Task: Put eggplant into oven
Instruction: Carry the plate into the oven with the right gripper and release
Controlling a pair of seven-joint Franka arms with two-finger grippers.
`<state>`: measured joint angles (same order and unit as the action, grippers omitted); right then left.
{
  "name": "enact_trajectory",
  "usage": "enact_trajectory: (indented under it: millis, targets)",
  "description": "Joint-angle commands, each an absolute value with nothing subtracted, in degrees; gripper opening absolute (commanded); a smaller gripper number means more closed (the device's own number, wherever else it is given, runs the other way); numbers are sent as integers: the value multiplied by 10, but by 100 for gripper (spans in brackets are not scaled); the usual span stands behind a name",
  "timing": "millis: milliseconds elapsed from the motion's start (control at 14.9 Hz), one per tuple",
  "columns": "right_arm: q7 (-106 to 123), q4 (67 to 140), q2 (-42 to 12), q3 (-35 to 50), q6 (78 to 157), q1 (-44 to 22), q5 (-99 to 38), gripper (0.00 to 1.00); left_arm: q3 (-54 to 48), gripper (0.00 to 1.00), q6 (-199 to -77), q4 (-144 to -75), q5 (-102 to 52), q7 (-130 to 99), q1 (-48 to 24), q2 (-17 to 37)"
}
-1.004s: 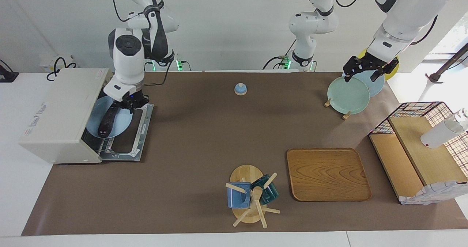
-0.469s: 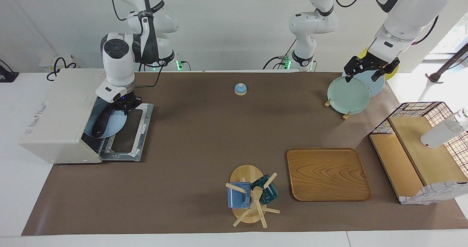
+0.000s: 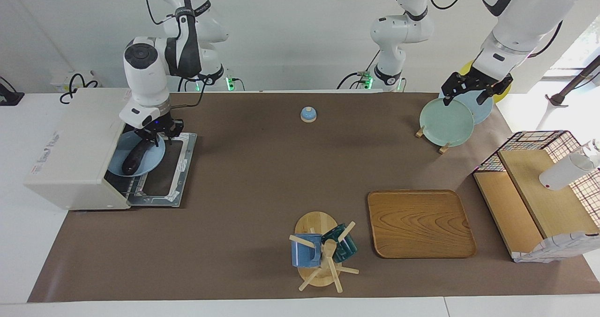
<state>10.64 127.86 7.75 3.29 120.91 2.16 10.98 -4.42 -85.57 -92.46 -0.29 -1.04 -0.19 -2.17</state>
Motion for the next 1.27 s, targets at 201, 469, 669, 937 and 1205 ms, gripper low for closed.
enact_trajectory:
  millis: [201,469,669,937,1205]
  targets:
    - [42,1286,-17,37,1317,-5,83,0,-49,100,-851,-921,9,-8,5,-19]
    - [17,1297,-55,36,1372,-21,83,0,-49,100,-851,-921,9,-8,5,-19]
    - [18,1298,-74,34,1380,-17,87,0,-49,100,-851,-921,9,-8,5,-19]
    - [18,1301,-74,33,1371,-18,108,0,-49,100,-851,-921,9,-8,4,-19]
    - [18,1301,-71,33,1356,-18,160,0,-49,100,-851,-921,9,-8,5,-19]
